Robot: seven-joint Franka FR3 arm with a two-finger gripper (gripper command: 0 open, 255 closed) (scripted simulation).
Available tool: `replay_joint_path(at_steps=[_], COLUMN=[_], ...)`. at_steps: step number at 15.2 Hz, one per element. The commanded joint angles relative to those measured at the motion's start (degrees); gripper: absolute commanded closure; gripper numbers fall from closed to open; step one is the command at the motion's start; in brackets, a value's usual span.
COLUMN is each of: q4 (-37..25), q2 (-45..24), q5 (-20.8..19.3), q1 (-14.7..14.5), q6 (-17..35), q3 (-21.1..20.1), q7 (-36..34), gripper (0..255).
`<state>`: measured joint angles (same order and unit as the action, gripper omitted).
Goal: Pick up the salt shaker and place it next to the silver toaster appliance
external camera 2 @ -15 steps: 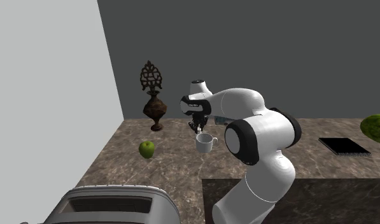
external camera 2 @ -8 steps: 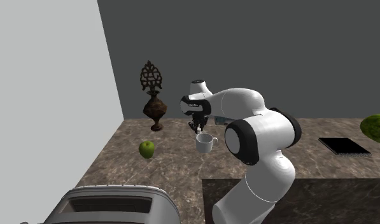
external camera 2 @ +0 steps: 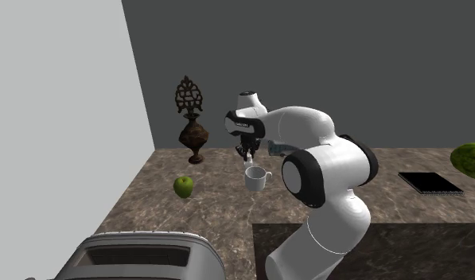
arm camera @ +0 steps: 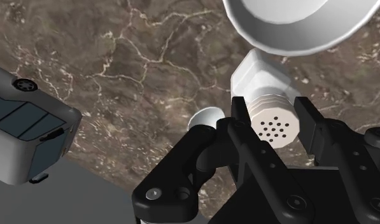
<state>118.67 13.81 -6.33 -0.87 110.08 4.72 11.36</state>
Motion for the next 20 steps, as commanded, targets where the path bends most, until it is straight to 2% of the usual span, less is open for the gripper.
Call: replay_joint_path(at_steps=[1,20], q4=[-1.6,-18.2], q2=[0.0,-1.9], q5=[0.1,0.5], q1=[0.0,-0.2], q6=[-1.5,-16.2], q3=[0.0,-0.2], q7=[0.2,1.4], gripper=[255,255])
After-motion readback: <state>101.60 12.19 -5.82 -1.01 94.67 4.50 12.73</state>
